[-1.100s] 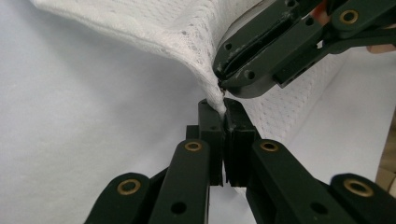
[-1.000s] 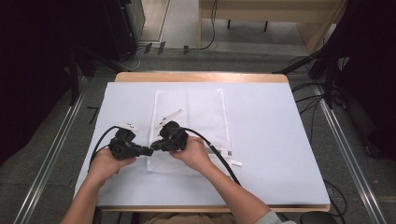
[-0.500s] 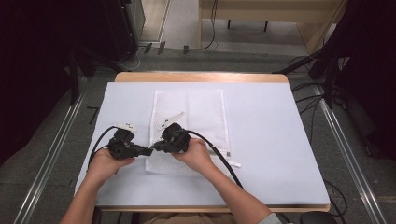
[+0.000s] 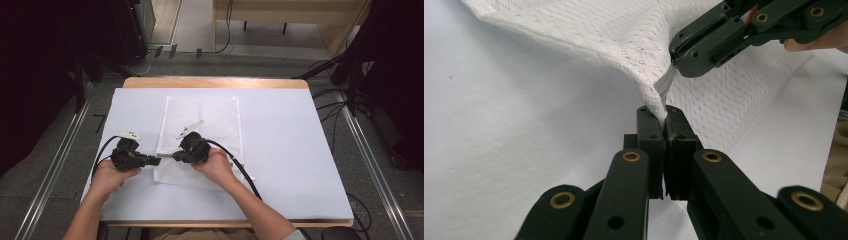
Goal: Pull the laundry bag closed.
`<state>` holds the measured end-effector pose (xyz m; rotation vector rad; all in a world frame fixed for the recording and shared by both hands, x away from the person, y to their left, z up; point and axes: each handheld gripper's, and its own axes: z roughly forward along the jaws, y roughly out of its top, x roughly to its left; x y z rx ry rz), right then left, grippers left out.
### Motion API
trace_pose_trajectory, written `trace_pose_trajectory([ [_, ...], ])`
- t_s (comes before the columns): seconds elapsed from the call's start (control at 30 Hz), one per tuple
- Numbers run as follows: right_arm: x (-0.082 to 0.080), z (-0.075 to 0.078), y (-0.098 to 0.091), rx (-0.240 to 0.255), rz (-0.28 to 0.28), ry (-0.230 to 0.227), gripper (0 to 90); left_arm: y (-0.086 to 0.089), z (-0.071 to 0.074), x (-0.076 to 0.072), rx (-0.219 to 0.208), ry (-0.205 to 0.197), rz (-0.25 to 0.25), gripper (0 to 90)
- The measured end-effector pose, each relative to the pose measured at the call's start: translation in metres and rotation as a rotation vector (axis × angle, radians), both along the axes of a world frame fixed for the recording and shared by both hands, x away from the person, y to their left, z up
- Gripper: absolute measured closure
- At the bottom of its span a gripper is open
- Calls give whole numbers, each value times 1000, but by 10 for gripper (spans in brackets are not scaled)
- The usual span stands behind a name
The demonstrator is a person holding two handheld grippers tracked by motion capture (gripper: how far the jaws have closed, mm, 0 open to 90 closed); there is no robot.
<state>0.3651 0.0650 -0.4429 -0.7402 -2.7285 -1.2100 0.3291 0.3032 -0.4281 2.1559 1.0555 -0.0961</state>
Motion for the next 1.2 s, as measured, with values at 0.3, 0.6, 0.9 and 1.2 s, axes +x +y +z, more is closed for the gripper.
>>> trace_pose_trajectory([
  [0.3,1,-1,-3,-7,-5,2,885,1,0,-1,2,-6,-7,886],
  [0.6,4,-2,-14,-11,-15,25,885,0,0,-2,0,-4,-7,883],
  [0.9,3,-3,-17,-21,-17,19,885,1,-1,-1,3,1,-6,883],
  [1.2,4,-5,-25,-13,-35,29,884,1,-1,-2,0,2,-8,882],
])
